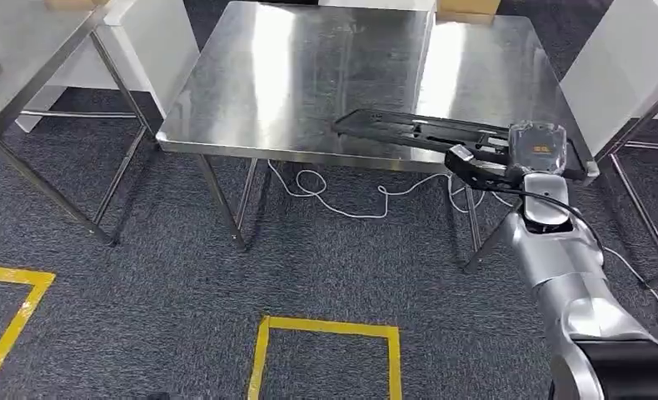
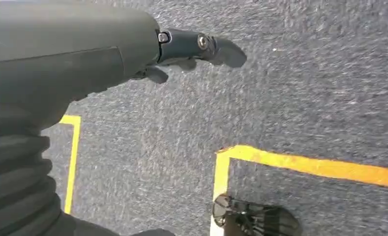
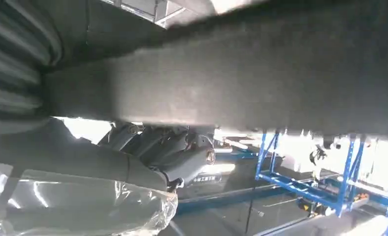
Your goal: Take the parts from the cabinet and place them on the table.
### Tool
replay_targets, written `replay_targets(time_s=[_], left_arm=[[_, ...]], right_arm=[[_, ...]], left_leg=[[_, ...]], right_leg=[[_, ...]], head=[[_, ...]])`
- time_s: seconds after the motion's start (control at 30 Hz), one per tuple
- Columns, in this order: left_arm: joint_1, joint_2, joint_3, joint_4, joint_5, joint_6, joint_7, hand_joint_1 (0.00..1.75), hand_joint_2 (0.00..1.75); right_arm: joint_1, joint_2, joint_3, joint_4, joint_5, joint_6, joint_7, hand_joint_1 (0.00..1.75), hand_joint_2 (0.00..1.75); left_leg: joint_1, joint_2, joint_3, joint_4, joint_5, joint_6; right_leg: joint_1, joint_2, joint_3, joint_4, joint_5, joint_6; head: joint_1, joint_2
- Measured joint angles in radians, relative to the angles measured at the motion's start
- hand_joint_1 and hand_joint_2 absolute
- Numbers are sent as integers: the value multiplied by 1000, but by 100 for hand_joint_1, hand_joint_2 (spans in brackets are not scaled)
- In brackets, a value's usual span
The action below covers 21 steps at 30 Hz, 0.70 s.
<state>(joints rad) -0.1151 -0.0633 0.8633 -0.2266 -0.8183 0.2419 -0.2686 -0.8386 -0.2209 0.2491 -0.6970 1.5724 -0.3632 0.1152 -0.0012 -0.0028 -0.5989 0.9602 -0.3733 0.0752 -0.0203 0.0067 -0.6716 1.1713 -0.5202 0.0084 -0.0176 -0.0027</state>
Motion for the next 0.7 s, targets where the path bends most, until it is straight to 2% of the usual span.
replay_targets(time_s=[0.03, 0.1, 0.13, 0.17, 0.23, 0.27, 0.3, 0.33, 0.37, 0.4, 0.43, 0.47, 0.5, 0.57, 0.6, 0.63, 0.67, 0.7], left_arm=[[0, 0, 0, 0, 0, 0, 0, 0, 175], [0, 0, 0, 0, 0, 0, 2, 0, 175], [1, -3, 0, 0, -1, 0, 3, 0, 175], [1, -3, 0, 0, -2, 0, 3, 0, 175], [0, -5, 0, 0, -2, 0, 3, 0, 175], [0, -5, 0, 0, -2, 0, 3, 0, 175], [0, -4, 0, 0, -2, 0, 3, 0, 175], [1, -4, 0, 0, -2, 1, 3, 0, 175], [2, -4, 0, 0, -2, 2, 3, 0, 175], [3, -4, 1, 0, -2, 2, 3, 0, 175], [2, -3, 1, 0, -2, 3, 3, 0, 175], [3, -5, 1, 0, -2, 3, 3, 0, 175], [3, -5, 1, 0, -2, 3, 2, 0, 175], [3, -5, 1, 0, -4, 5, -1, 0, 175], [4, -6, 1, 0, -5, 6, -2, 0, 175], [6, -6, 1, 0, -7, 7, -3, 0, 175], [7, -6, 1, 0, -8, 8, -4, 0, 175], [7, -6, 1, 0, -8, 10, -4, 0, 175]], right_arm=[[4, -3, -1, 2, 0, 0, 0, 175, 175], [9, -4, -2, 4, 0, 1, 1, 175, 175], [11, -6, -2, 5, 0, 1, 1, 175, 175], [12, -8, -2, 6, 0, 1, 1, 175, 175], [10, -8, -2, 5, 0, 1, 0, 175, 175], [8, -8, -2, 6, 0, 1, 1, 175, 175], [8, -8, -2, 6, 0, 3, 1, 175, 175], [9, -8, -2, 6, 0, 3, 3, 175, 175], [11, -7, -2, 6, -2, 4, 5, 175, 175], [11, -7, -2, 6, -2, 5, 6, 175, 175], [10, -7, -2, 6, 0, 5, 6, 175, 175], [10, -7, -2, 5, 0, 5, 7, 175, 175], [10, -7, -2, 5, 0, 5, 8, 175, 175], [10, -6, -1, 5, 0, 9, 12, 175, 175], [11, -6, -2, 5, 0, 12, 14, 175, 175], [13, -6, -1, 5, 0, 15, 15, 175, 175], [15, -8, -2, 5, 0, 17, 16, 175, 175], [16, -8, -2, 5, 0, 18, 16, 175, 175]], left_leg=[[-2, -1, 0, 1, -1, 2], [-4, -3, 0, 1, -3, 0], [-5, -5, 2, 2, -5, -2], [-6, -6, 3, 4, -7, -4], [-5, -7, 4, 15, -17, -13], [-10, -7, -2, 28, -25, -21], [-16, -8, -8, 37, -34, -26], [-17, -8, -7, 38, -36, -28], [-15, -7, -7, 38, -36, -28], [-14, -6, -7, 39, -38, -30], [-9, -6, -10, 46, -45, -36], [-8, -4, -18, 73, -60, -47], [-2, -2, -44, 128, -91, -56], [6, -1, -134, 295, -160, -68], [9, -1, -170, 350, -170, -70], [11, -1, -184, 357, -153, -68], [11, -1, -173, 321, -119, -64], [9, -1, -138, 239, -62, -54]], right_leg=[[0, 0, -51, 87, -29, -1], [0, 0, -83, 136, -33, 6], [0, 0, -73, 99, -7, 18], [-1, 0, -47, 41, 22, 28], [-5, -5, 33, -130, 91, 44], [-9, -12, 58, -191, 106, 41], [-3, -8, 68, -187, 108, 29], [-4, -7, 66, -186, 108, 20], [-2, -6, 65, -186, 107, 17], [-3, -5, 65, -186, 107, 11], [-16, -4, 70, -188, 107, 5], [-14, -2, 75, -188, 103, -2], [-13, -2, 79, -188, 100, -6], [-10, -2, 86, -188, 94, -13], [-9, -2, 89, -188, 90, -13], [-7, 0, 95, -188, 85, -12], [-5, 1, 102, -188, 80, -12], [-2, 3, 112, -188, 74, -11]], head=[[0, 0], [0, 0], [0, 0], [0, 0], [0, 0], [3, 0], [1, 0], [0, 0], [1, 0], [1, 0], [2, 0], [-2, 0], [-6, 0], [-5, 0], [-5, 0], [-6, 0], [-5, 0], [-6, 0]])
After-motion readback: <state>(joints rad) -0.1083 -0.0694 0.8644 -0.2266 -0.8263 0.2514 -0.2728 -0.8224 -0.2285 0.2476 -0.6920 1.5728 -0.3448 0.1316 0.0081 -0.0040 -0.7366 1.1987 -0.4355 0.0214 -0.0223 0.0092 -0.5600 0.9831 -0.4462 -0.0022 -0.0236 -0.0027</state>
